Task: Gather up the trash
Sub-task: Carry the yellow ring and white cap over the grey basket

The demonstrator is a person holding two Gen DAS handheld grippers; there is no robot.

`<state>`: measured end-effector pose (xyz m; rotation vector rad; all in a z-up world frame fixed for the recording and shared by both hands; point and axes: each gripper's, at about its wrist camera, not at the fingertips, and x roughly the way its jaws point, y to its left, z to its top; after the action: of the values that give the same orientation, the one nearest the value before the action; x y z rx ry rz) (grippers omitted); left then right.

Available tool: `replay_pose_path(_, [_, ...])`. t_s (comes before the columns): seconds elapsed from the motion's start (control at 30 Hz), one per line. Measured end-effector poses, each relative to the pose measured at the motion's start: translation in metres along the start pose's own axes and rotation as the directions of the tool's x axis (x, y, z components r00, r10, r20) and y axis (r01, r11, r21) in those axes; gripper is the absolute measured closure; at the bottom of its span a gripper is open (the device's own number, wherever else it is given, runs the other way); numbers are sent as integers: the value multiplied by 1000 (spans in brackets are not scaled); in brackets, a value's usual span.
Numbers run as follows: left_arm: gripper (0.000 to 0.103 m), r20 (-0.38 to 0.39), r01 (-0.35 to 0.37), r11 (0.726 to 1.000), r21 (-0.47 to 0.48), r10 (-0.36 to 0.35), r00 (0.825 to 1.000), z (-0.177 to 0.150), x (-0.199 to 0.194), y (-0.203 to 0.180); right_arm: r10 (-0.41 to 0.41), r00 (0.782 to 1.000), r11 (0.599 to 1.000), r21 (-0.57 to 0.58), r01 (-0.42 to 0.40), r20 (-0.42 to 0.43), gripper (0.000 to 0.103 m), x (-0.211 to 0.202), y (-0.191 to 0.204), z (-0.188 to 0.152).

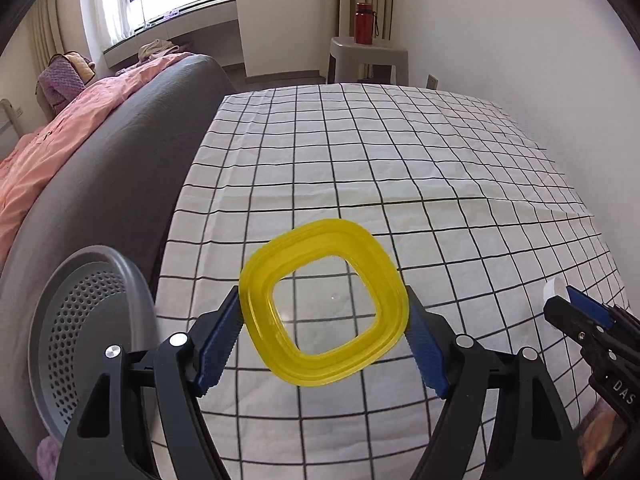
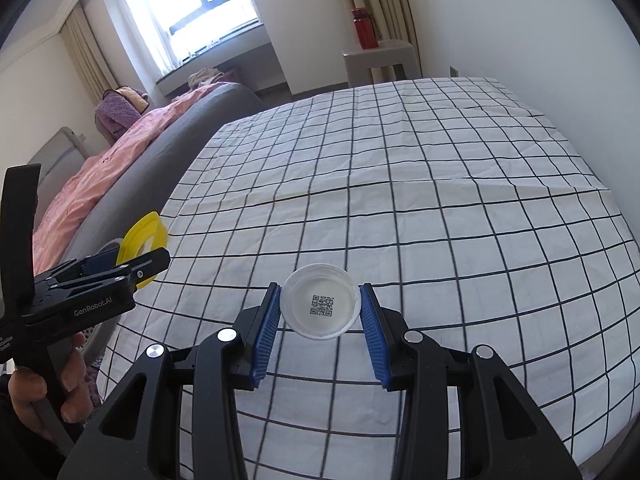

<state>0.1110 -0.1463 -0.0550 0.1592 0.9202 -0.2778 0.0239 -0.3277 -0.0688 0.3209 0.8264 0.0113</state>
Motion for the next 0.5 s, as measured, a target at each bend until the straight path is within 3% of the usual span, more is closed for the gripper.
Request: replay_pose_path(0.5, [29,14,-83,987,-135,86,996,-59,-46,132,140,989,974,-176,-146,-49,63,30,144,2])
